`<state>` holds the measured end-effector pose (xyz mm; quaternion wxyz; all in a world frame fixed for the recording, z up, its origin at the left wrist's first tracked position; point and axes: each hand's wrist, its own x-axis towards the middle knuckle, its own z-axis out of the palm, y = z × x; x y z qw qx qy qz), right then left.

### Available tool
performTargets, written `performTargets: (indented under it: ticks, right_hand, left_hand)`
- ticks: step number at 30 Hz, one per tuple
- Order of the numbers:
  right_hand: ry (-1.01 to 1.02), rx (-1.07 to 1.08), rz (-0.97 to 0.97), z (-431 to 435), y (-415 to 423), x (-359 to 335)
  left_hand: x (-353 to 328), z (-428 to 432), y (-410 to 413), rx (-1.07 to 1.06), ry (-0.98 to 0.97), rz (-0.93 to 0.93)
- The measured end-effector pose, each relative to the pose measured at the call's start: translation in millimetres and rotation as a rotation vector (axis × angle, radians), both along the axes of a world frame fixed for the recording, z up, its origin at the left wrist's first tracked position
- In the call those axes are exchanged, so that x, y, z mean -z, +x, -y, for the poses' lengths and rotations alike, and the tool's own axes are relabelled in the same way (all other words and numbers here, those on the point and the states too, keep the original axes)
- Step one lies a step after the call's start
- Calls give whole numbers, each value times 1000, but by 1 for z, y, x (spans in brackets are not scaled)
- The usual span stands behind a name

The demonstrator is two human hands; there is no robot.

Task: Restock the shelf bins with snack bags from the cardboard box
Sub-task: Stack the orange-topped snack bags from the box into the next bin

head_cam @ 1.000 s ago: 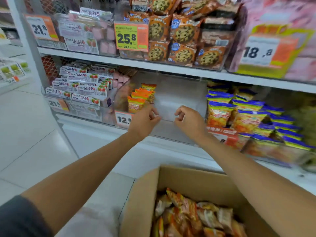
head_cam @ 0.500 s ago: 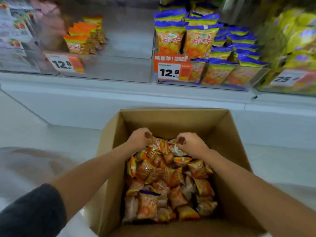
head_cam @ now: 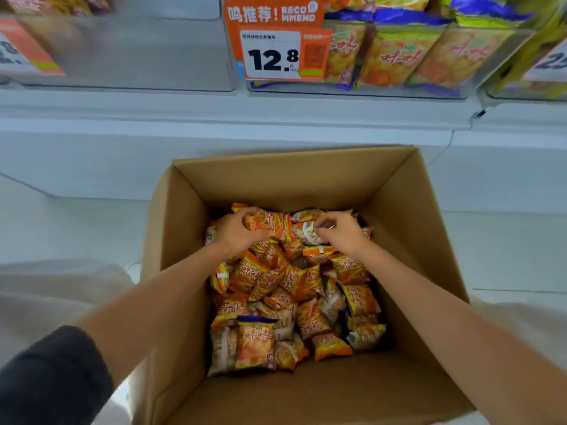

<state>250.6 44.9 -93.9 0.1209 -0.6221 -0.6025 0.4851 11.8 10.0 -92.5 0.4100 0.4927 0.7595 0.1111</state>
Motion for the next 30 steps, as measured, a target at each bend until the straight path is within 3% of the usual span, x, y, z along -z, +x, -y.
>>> performTargets:
  ticks: [4, 8, 13, 17, 20, 23, 30]
  right_hand:
    - [-58, 161, -147, -3, -2, -9]
    - [-39, 201, -141, -4, 3, -9]
    - [30, -40, 235, -11, 10, 14]
    - [46, -211, 264, -17, -3, 50]
    - [4, -314, 388, -14, -13, 74]
    - [197, -348, 504, -6, -19, 85]
    - [367, -194, 280, -10, -24, 57]
  left_hand:
    - [-7, 14, 7, -59, 91, 277]
    - [-16, 16, 16, -100, -24, 469]
    - [-4, 18, 22, -299, -175, 524]
    - [2, 26, 21, -346, -193, 525]
    - [8, 31, 14, -352, -184, 496]
    - [15, 33, 9, -396, -174, 486]
    - [9, 30, 8, -481, -140, 576]
